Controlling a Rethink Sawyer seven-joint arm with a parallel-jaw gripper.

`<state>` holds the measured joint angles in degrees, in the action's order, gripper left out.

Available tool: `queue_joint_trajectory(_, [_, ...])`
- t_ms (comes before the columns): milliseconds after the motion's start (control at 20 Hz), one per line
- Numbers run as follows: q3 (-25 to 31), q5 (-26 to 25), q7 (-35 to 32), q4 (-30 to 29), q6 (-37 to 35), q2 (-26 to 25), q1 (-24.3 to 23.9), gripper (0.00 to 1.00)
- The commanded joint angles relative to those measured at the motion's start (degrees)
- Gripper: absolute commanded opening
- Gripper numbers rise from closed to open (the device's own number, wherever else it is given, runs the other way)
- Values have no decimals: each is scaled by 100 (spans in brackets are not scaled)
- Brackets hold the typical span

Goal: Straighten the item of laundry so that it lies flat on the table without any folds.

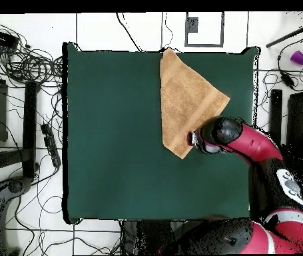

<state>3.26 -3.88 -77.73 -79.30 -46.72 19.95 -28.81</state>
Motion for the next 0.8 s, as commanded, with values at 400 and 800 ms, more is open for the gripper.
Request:
queue_joint_trajectory(400, [-53, 378, -1535, 3511, -1836, -2130, 607, 0])
queue_joint_trajectory(800, [30, 274, -1322, 4153, -2051, -2574, 522, 0])
